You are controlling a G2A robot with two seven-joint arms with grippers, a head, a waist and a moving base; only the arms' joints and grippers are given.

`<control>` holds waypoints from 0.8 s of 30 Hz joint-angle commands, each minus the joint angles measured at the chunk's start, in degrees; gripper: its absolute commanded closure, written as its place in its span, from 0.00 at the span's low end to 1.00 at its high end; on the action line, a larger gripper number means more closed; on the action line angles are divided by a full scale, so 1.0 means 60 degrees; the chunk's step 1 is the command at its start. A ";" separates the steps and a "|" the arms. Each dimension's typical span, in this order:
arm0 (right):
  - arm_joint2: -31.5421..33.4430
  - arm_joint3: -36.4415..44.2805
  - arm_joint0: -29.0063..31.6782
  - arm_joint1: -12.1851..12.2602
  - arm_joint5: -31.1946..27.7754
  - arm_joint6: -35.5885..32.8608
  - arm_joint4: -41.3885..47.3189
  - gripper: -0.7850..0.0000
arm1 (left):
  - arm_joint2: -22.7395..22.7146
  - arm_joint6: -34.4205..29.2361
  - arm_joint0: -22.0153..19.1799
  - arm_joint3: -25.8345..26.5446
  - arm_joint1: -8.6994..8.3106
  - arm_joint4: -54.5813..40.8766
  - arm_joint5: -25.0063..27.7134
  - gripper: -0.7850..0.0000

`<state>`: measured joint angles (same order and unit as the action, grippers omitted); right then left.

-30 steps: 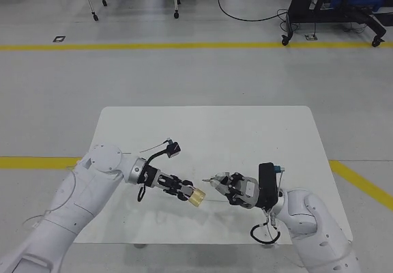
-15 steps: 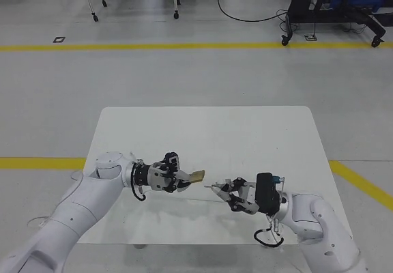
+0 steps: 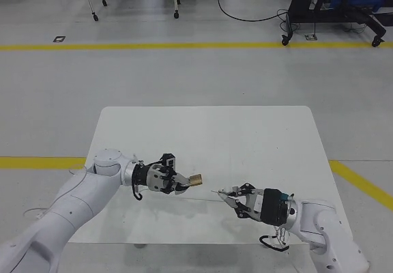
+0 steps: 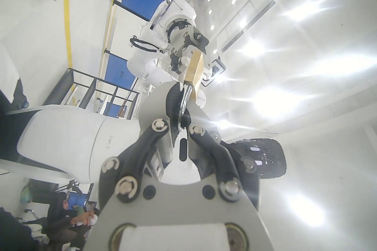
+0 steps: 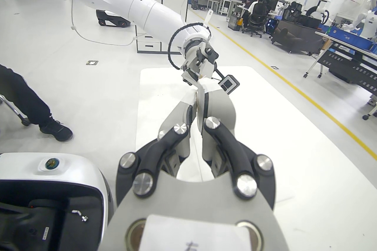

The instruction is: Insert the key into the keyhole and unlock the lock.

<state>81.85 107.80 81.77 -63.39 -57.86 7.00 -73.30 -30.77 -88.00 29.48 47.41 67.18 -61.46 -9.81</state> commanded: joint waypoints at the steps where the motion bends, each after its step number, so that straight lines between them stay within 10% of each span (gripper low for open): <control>1: 0.0000 0.0001 0.0000 0.0000 -0.0001 0.0000 0.0000 1.00 | 0.0000 0.0000 0.0000 -0.0001 0.0000 0.0000 0.0002 1.00; 15: -0.0363 0.0109 -0.0074 -0.0050 0.2324 -0.1540 -0.0055 1.00 | -0.0986 0.0000 0.0661 0.1275 -0.0126 0.0259 0.3138 1.00; 24: -0.1434 0.0428 -0.0427 -0.0207 0.4013 -0.2411 -0.0486 1.00 | -0.1193 0.0043 0.0814 0.1571 -0.0120 0.0942 0.3603 1.00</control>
<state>73.79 110.19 79.27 -64.56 -34.65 -7.24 -75.80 -37.77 -87.95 34.30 56.88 66.39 -56.37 11.30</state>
